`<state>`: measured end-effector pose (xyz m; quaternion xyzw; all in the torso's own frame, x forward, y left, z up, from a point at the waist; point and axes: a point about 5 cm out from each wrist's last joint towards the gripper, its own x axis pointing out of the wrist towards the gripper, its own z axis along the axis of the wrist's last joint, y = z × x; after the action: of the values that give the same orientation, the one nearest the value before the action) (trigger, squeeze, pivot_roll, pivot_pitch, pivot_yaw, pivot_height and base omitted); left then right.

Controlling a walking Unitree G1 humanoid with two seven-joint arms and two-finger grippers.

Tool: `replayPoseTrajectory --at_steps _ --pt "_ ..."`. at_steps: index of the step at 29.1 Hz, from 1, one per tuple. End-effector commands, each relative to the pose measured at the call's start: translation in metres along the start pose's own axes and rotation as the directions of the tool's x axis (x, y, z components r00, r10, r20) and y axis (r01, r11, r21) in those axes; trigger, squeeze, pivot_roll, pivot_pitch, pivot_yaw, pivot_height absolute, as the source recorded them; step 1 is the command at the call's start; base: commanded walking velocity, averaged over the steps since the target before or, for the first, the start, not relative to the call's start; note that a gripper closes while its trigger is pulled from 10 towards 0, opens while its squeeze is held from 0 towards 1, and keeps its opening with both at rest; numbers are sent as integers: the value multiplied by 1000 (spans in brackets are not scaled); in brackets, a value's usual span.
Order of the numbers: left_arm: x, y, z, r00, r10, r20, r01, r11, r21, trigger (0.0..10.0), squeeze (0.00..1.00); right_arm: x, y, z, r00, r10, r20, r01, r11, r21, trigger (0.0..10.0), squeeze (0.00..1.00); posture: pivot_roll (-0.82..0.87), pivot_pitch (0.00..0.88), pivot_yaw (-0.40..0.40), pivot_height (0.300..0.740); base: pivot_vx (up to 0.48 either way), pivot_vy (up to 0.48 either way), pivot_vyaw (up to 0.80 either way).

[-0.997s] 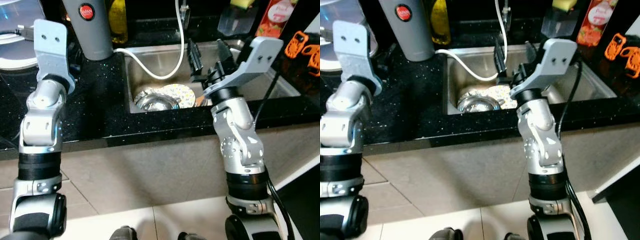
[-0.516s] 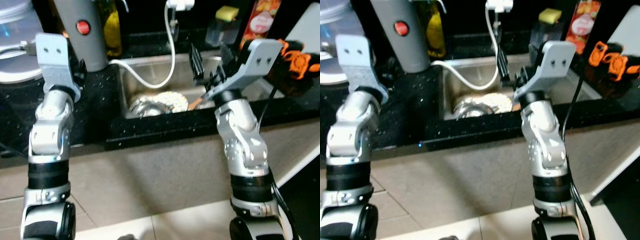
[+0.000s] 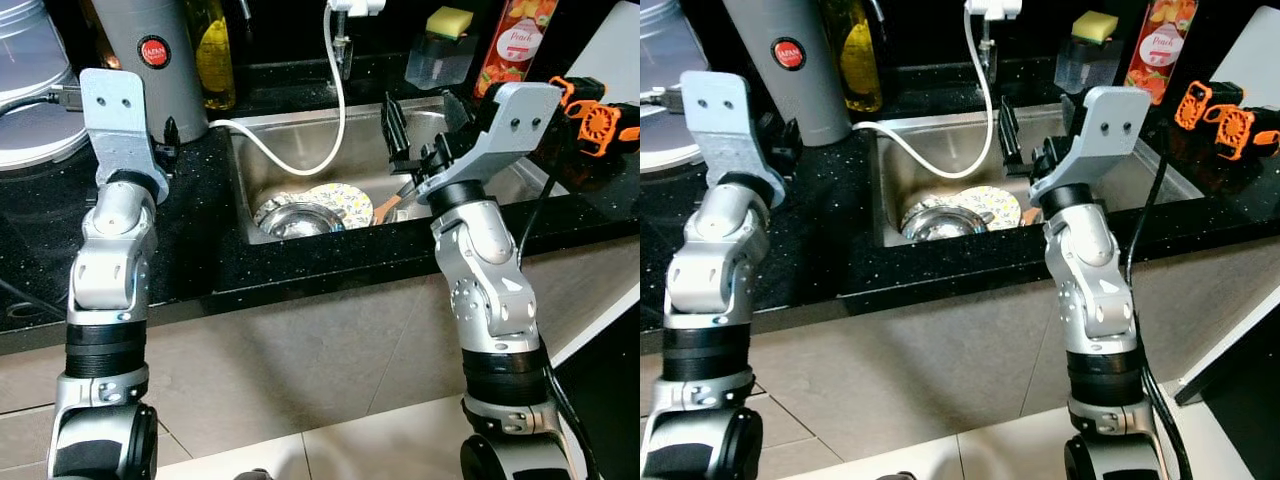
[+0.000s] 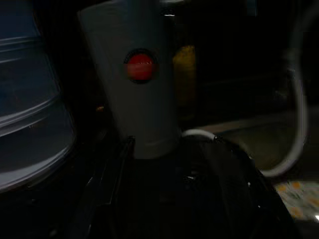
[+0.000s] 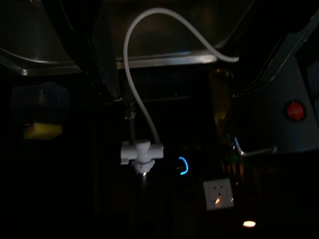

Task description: Kitchen organization

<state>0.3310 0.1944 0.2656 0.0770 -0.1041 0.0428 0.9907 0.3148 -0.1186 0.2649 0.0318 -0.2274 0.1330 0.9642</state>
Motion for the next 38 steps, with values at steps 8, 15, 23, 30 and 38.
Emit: replayPoseTrajectory --at_steps 8,15,23,30,38 --pt "-9 42 -17 978 177 -110 -170 983 71 10000 0 -14 4 -14 981 166 -104 -184 963 -197 10000 0 87 11 -2 740 0 0 0" --pt "-13 28 -18 984 155 -86 -146 984 103 10000 0 -8 -14 -18 995 -40 -97 39 999 -10 10000 0 103 5 -19 740 0 0 0" --pt "-12 12 -18 990 114 -86 -111 993 39 10000 0 -6 -12 -21 993 -77 -94 81 996 43 10000 0 92 6 -17 740 0 0 0" --pt "-5 8 -19 990 112 -90 -108 993 53 10000 0 -8 -11 -22 991 -87 -102 92 995 42 10000 0 68 1 2 740 0 -59 0" --pt "-1 4 -20 988 120 -96 -117 993 32 10000 0 -9 -8 -23 992 -74 -104 75 997 14 10000 0 61 0 10 740 0 -476 0"
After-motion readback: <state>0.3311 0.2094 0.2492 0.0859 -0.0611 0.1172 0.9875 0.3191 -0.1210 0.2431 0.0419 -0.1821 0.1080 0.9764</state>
